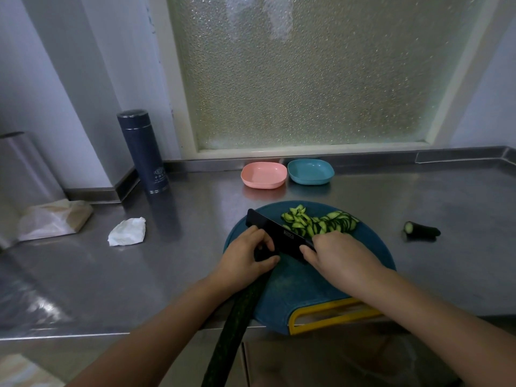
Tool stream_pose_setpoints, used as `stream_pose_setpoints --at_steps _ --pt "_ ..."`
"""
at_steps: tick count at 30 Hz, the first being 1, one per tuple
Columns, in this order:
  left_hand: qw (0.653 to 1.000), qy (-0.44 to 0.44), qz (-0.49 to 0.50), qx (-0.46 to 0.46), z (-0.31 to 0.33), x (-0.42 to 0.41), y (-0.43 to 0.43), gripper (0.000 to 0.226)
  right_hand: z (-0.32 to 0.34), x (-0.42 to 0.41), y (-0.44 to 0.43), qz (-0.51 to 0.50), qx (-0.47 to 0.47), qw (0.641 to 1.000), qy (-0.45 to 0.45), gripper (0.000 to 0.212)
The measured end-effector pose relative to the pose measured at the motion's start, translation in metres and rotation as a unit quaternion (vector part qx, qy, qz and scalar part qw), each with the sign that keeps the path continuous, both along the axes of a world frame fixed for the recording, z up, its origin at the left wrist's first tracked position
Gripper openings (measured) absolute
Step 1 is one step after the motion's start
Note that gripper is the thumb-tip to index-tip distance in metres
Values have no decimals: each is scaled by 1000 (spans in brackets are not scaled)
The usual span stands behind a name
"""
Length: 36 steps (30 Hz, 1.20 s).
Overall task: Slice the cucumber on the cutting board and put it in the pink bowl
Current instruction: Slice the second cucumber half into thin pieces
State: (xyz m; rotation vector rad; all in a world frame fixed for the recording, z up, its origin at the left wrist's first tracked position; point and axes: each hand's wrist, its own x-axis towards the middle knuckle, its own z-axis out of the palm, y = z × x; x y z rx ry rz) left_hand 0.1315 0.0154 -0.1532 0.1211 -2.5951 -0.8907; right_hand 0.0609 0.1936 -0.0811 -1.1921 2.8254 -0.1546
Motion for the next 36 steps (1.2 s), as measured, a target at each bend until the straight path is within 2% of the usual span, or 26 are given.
stream_pose_setpoints --at_steps 10,20,27,31,36 --pt "1000 0 -2 -3 0 0 0 19 2 -3 1 6 -1 1000 3 41" --pt "1000 13 -1 -5 -2 -1 -1 31 1 -3 4 14 4 1000 10 43" --pt "1000 18 2 -5 -3 -2 0 33 -10 -5 -6 11 -7 1000 -22 39" --pt "1000 17 2 4 -2 -1 1 25 -15 -4 -8 10 -8 1000 -4 41" --pt "1000 16 1 2 -1 -1 0 25 -14 -7 0 5 -7 1000 -6 38"
